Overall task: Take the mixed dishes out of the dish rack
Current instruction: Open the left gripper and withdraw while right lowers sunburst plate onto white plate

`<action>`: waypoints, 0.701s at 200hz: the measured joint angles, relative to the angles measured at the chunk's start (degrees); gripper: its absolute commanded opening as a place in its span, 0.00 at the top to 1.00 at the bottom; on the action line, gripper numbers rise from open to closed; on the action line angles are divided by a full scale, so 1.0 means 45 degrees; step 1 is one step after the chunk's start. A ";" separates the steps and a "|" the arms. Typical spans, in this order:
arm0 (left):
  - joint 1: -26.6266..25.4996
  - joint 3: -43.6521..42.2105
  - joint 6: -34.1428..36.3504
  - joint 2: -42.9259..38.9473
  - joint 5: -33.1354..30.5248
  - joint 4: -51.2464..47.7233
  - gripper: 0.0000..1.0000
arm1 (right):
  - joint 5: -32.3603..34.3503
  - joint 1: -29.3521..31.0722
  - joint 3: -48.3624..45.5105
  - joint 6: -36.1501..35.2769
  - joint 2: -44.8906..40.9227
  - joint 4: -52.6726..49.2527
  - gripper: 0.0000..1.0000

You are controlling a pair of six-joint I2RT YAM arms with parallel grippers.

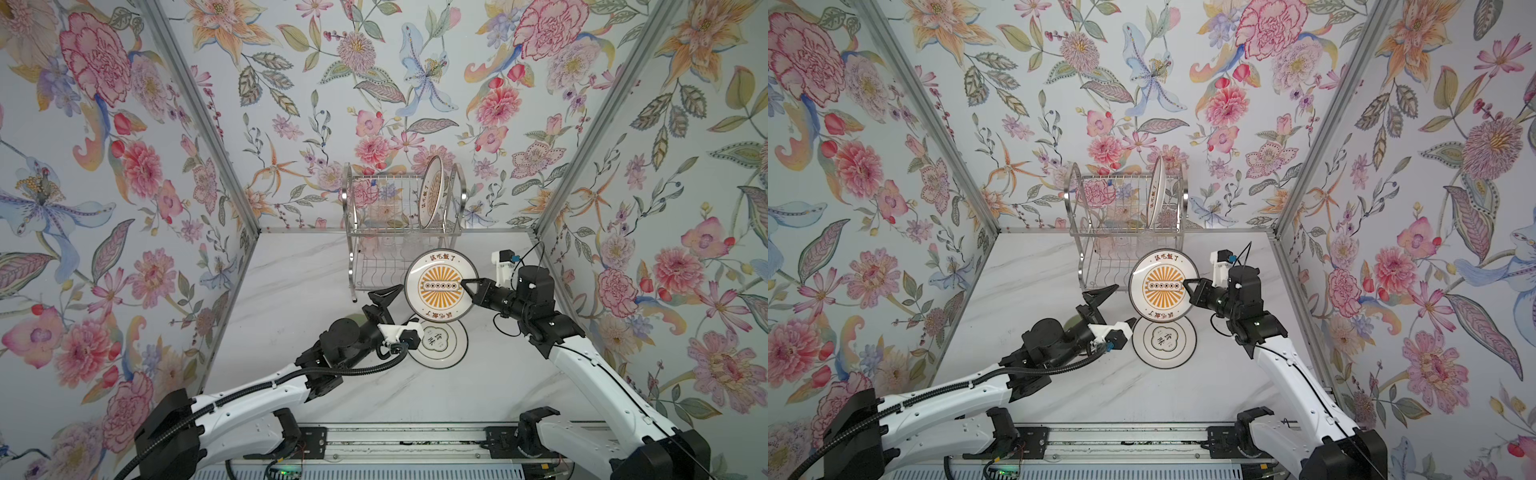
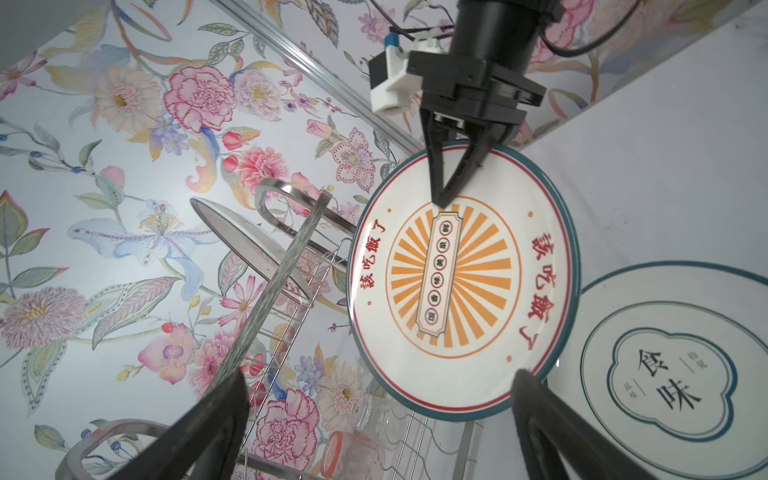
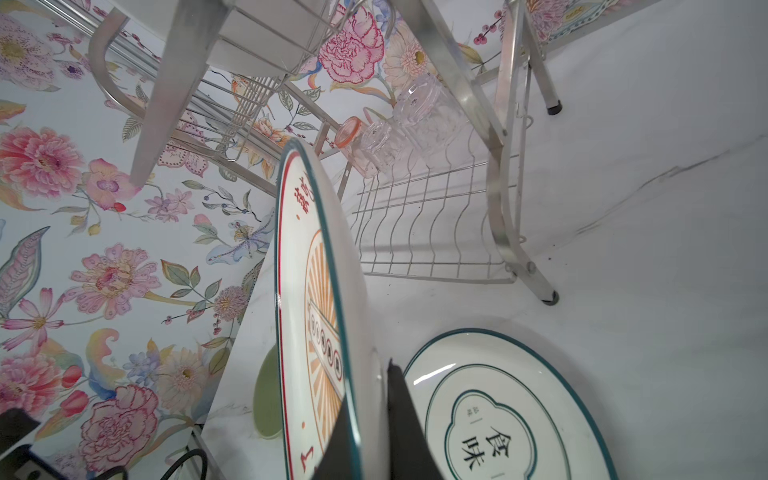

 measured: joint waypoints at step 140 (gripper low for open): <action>0.4201 0.0126 -0.8194 -0.2351 0.2409 -0.4240 0.01 | -0.0058 -0.0461 -0.2919 -0.0627 -0.0199 -0.1001 1.00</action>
